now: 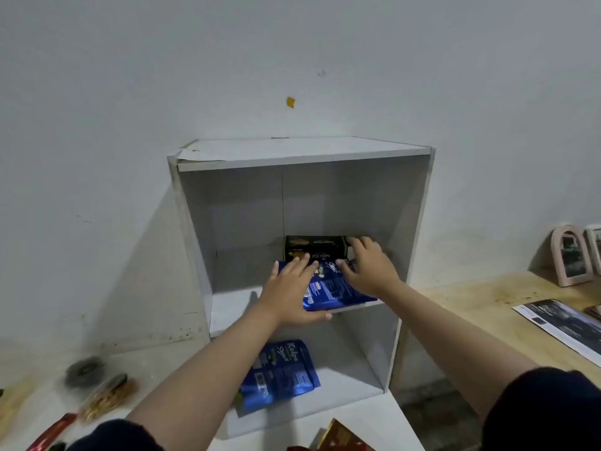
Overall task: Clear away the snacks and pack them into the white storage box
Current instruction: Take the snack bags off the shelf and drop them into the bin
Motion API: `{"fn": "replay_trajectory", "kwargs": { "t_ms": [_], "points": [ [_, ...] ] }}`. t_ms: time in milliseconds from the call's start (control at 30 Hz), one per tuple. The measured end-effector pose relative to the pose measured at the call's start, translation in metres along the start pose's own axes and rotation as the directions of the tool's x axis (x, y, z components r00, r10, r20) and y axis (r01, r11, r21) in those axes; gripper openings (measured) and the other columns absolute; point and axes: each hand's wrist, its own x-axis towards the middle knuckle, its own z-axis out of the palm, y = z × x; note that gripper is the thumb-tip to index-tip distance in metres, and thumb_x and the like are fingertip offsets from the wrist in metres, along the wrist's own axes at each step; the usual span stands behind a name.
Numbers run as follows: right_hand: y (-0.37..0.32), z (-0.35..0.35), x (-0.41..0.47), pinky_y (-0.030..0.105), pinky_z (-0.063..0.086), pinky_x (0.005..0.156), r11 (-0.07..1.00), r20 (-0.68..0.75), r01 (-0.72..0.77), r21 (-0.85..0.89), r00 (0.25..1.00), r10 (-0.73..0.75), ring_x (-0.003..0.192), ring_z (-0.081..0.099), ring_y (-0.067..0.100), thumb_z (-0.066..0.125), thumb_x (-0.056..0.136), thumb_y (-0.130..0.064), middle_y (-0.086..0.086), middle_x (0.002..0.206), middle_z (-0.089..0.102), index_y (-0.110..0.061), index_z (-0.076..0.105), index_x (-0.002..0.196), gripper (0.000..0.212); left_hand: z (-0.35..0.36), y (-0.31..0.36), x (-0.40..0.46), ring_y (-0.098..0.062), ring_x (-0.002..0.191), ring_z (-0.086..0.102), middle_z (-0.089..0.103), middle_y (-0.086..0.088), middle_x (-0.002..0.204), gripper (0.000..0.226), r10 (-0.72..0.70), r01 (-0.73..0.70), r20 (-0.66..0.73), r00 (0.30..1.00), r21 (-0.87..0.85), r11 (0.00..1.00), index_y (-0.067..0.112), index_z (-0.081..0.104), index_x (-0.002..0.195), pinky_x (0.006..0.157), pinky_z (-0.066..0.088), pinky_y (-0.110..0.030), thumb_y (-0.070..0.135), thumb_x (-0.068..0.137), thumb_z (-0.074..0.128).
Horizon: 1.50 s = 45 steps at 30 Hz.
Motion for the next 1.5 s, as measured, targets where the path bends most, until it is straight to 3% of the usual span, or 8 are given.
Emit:
{"fn": "replay_trajectory", "kwargs": {
  "t_ms": [167, 400, 600, 867, 1000, 1167, 1267, 1500],
  "points": [
    [0.008, 0.019, 0.042, 0.049, 0.039, 0.105, 0.999, 0.135, -0.023, -0.047, 0.99, 0.03, 0.132, 0.039, 0.033, 0.047, 0.089, -0.053, 0.01, 0.151, 0.032, -0.02, 0.025, 0.145, 0.068, 0.008, -0.014, 0.022, -0.022, 0.147, 0.008, 0.007, 0.001, 0.16, 0.101, 0.021, -0.013, 0.196, 0.98, -0.045, 0.999, 0.034, 0.008, 0.15, 0.117, 0.006, -0.053, 0.076, 0.071, 0.055],
    [0.014, 0.049, 0.071, 0.052, 0.011, 0.116, 0.98, 0.309, -0.018, -0.2, 0.948, 0.08, 0.143, 0.017, 0.029, 0.042, 0.088, -0.059, 0.007, 0.156, 0.02, -0.026, 0.018, 0.148, 0.073, 0.008, -0.029, 0.023, -0.024, 0.142, 0.019, 0.018, 0.002, 0.155, 0.091, -0.007, 0.044, 0.204, 0.979, -0.18, 0.983, 0.041, 0.022, 0.145, 0.113, 0.028, -0.048, 0.061, 0.07, 0.069],
    [0.004, 0.044, 0.077, 0.051, 0.02, 0.111, 0.959, 0.294, -0.05, -0.278, 0.946, 0.135, 0.134, 0.026, 0.033, 0.045, 0.086, -0.061, 0.013, 0.143, 0.03, -0.026, 0.041, 0.135, 0.061, -0.004, -0.041, 0.009, -0.031, 0.14, 0.02, 0.017, -0.009, 0.152, 0.088, -0.128, 0.202, 0.284, 0.95, -0.248, 0.947, 0.049, 0.025, 0.142, 0.11, 0.03, -0.042, 0.05, 0.07, 0.074],
    [0.005, 0.029, 0.066, 0.047, 0.032, 0.105, 0.965, 0.343, -0.025, -0.262, 0.932, 0.118, 0.122, 0.044, 0.037, 0.059, 0.081, -0.053, 0.012, 0.133, 0.04, -0.027, 0.036, 0.134, 0.063, -0.028, -0.043, -0.009, -0.024, 0.13, 0.037, 0.033, -0.001, 0.144, 0.07, -0.209, 0.381, 0.399, 0.893, -0.42, 0.823, 0.041, 0.045, 0.135, 0.106, 0.034, -0.037, 0.068, 0.073, 0.06],
    [-0.002, 0.023, 0.06, 0.035, 0.049, 0.089, 0.985, 0.402, -0.055, -0.165, 0.908, 0.118, 0.11, 0.058, 0.034, 0.059, 0.086, -0.046, 0.014, 0.126, 0.055, -0.024, 0.031, 0.142, 0.066, -0.026, -0.041, -0.007, -0.02, 0.119, 0.05, 0.05, -0.003, 0.137, 0.046, -0.297, 0.422, 0.313, 0.902, -0.497, 0.758, 0.027, 0.056, 0.122, 0.102, 0.042, -0.036, 0.047, 0.081, 0.066],
    [-0.008, 0.022, 0.055, 0.032, 0.048, 0.081, 0.99, 0.394, -0.054, -0.13, 0.914, 0.101, 0.11, 0.058, 0.03, 0.059, 0.085, -0.045, 0.009, 0.12, 0.063, -0.022, 0.039, 0.136, 0.059, -0.028, -0.041, 0.0, -0.025, 0.112, 0.053, 0.052, -0.008, 0.127, 0.099, -0.522, 0.615, 0.33, 0.786, -0.495, 0.614, 0.011, 0.027, 0.133, 0.094, 0.048, -0.038, 0.037, 0.059, 0.087],
    [-0.008, 0.02, 0.049, 0.034, 0.053, 0.079, 0.99, 0.391, -0.077, -0.121, 0.913, 0.119, 0.105, 0.06, 0.028, 0.059, 0.082, -0.05, 0.007, 0.119, 0.063, -0.028, 0.04, 0.134, 0.059, -0.033, -0.037, 0.004, -0.028, 0.118, 0.05, 0.048, -0.012, 0.132, 0.11, -0.59, 0.692, 0.37, 0.718, -0.473, 0.545, 0.005, 0.023, 0.137, 0.095, 0.045, -0.037, 0.034, 0.055, 0.09],
    [-0.004, 0.017, 0.039, 0.03, 0.048, 0.08, 0.979, 0.363, -0.203, -0.002, 0.912, 0.19, 0.104, 0.06, 0.027, 0.058, 0.081, -0.056, 0.008, 0.119, 0.063, -0.024, 0.046, 0.127, 0.058, -0.032, -0.036, -0.002, -0.028, 0.112, 0.056, 0.06, -0.009, 0.117, 0.069, -0.532, 0.741, 0.524, 0.665, -0.554, 0.38, 0.003, 0.056, 0.116, 0.095, 0.046, -0.035, 0.026, 0.06, 0.089]
  ]
}}
